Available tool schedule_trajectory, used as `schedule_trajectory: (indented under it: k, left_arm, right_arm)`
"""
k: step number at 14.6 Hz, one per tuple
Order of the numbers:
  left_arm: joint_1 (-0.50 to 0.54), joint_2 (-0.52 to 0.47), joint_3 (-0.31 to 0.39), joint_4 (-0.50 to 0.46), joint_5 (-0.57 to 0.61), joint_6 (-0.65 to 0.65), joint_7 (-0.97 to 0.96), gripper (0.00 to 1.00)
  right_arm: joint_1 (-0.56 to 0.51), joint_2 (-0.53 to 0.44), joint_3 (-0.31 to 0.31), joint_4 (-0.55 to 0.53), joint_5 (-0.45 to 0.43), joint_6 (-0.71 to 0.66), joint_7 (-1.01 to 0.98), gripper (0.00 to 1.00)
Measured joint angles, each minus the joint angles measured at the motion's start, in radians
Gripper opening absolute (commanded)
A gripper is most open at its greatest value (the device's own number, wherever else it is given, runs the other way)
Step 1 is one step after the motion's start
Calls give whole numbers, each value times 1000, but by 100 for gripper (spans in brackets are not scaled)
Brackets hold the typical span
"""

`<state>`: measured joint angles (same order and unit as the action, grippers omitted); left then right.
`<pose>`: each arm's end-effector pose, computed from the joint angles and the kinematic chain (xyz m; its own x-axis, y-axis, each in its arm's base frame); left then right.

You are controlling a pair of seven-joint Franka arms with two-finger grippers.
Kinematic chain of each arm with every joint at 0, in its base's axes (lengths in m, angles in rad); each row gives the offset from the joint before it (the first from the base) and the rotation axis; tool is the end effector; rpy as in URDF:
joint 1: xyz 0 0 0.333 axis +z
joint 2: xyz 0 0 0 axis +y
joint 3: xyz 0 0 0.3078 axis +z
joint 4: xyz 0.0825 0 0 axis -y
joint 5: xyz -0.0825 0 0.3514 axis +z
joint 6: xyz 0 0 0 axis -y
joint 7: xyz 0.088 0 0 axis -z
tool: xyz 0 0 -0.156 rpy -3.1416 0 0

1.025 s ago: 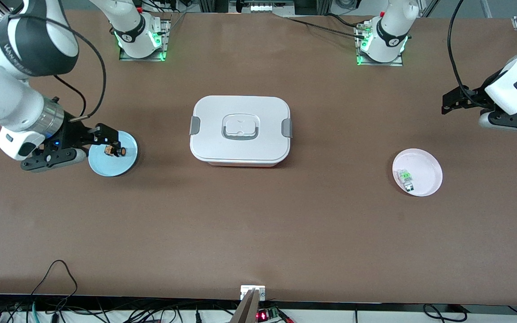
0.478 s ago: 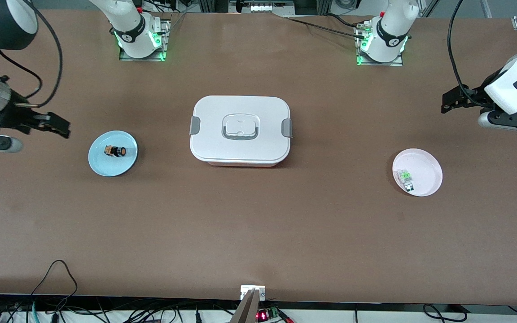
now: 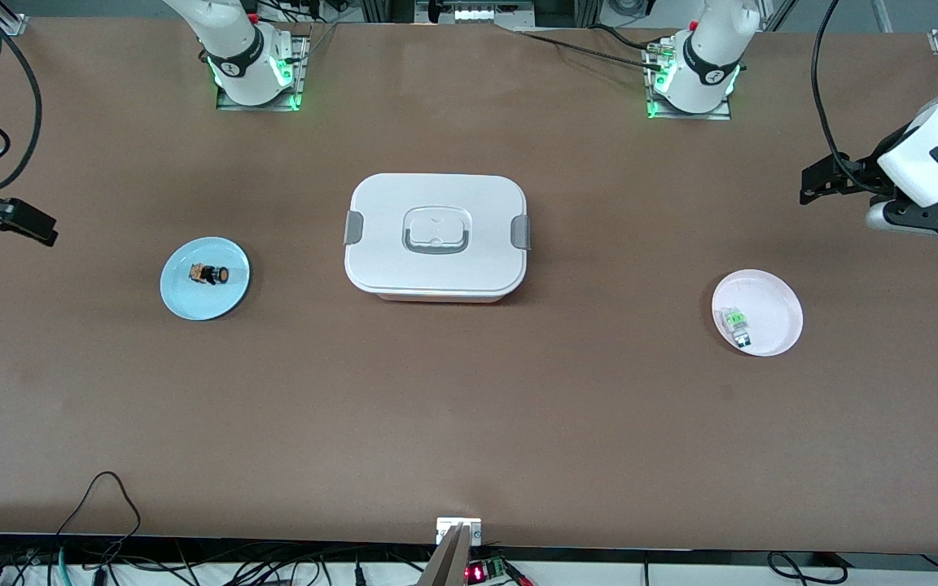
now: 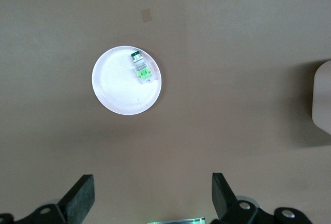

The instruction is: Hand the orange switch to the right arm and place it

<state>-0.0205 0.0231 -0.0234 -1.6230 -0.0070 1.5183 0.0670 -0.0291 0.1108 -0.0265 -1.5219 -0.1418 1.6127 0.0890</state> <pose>0.5131 -0.0236 0.5287 0.9857 -0.1107 -0.1267 -0.1096 -0.9938 0.0160 0.5548 -0.0517 0.5343 0.9905 -0.1372 -0.0075 -0.1347 -0.9802 0.1452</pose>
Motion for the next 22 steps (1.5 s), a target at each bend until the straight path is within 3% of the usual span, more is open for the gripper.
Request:
schedule_trajectory:
  k: [5, 12, 22]
  left_arm:
    - [0, 0, -2, 0, 0, -1, -1, 100]
    - [0, 0, -2, 0, 0, -7, -14, 100]
    - [0, 0, -3, 2, 0, -7, -19, 100]
  right_arm:
    - [-4, -29, -87, -12, 49, -53, -146, 100]
    - [0, -197, -86, -239, 71, 61, -128, 100]
    - [2, -210, -79, -249, 71, 69, -110, 100]
